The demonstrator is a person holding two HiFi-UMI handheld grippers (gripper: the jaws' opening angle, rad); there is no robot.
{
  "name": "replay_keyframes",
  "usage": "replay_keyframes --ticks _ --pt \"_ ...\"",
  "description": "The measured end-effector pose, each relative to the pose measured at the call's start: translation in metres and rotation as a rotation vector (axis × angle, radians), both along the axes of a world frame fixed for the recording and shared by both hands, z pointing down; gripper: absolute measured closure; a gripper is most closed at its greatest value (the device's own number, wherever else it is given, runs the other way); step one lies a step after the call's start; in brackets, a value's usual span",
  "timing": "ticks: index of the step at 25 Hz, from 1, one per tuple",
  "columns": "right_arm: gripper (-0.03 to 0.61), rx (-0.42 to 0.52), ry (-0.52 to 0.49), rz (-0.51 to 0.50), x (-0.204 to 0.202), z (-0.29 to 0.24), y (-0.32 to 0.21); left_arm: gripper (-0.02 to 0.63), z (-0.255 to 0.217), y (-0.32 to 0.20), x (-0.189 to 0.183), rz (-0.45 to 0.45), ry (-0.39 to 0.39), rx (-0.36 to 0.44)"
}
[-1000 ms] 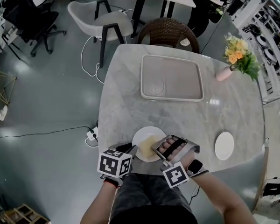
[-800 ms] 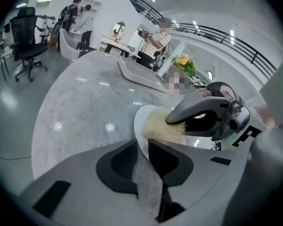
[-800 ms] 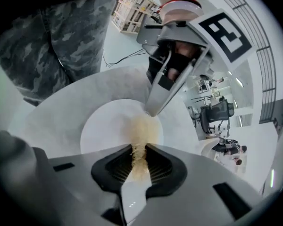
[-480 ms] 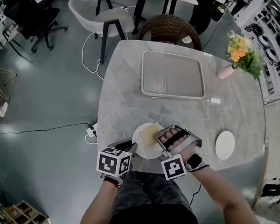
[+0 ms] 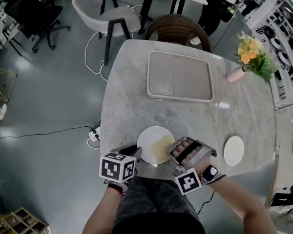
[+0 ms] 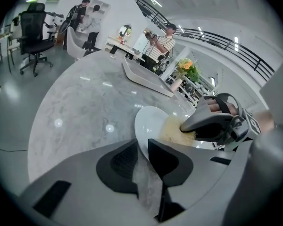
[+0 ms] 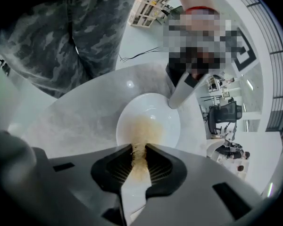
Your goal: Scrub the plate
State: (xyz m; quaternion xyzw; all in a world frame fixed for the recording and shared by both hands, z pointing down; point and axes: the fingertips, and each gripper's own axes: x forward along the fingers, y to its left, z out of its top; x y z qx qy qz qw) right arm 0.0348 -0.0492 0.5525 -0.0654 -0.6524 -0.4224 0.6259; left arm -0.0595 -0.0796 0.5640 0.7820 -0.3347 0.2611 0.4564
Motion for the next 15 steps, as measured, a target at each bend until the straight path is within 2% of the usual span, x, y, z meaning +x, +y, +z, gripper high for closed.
replay_keyframes --ticks 5,11,15 --pt "0.508 -0.028 0.013 -0.074 -0.009 0.001 0.018 0.534 0.000 0.001 0.000 -0.005 -0.003 0.000" --pt "0.508 -0.010 0.032 -0.164 -0.023 0.002 0.014 0.534 0.000 0.001 0.001 -0.003 -0.003 -0.001" --pt "0.508 0.008 0.032 -0.168 -0.031 0.002 -0.001 0.534 0.000 0.002 0.000 -0.006 -0.003 -0.005"
